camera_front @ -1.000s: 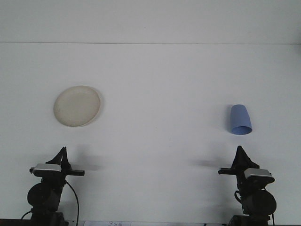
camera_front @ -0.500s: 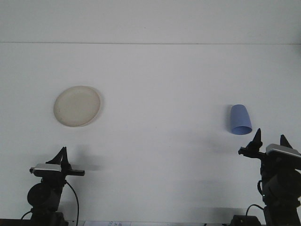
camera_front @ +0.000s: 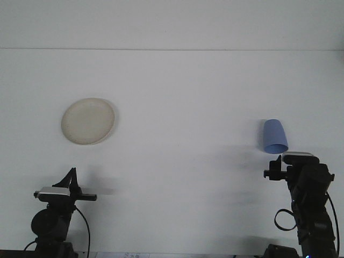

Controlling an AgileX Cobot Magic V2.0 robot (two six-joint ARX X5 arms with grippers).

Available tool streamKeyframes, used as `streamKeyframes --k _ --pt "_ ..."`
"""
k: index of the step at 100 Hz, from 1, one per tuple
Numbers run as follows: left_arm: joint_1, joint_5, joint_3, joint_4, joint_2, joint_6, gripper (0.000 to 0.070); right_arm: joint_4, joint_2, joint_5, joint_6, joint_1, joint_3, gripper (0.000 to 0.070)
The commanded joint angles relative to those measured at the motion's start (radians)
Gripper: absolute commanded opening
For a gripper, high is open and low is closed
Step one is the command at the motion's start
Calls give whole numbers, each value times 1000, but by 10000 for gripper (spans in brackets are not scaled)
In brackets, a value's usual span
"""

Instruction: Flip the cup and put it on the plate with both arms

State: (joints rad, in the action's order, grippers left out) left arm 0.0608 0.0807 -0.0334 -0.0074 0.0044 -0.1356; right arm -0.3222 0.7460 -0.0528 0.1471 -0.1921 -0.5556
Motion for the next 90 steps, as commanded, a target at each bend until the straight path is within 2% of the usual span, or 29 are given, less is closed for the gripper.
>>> streamKeyframes --k 1,13,25,90 --pt "-2 2 19 11 -2 9 13 55 38 23 7 -27 1 520" --pt "-2 2 19 11 -2 9 13 117 144 42 7 -81 1 520" --pt "-2 2 19 11 -2 9 13 190 251 115 7 -129 1 520" --pt "-2 2 19 11 -1 9 13 628 631 153 11 -141 1 519"
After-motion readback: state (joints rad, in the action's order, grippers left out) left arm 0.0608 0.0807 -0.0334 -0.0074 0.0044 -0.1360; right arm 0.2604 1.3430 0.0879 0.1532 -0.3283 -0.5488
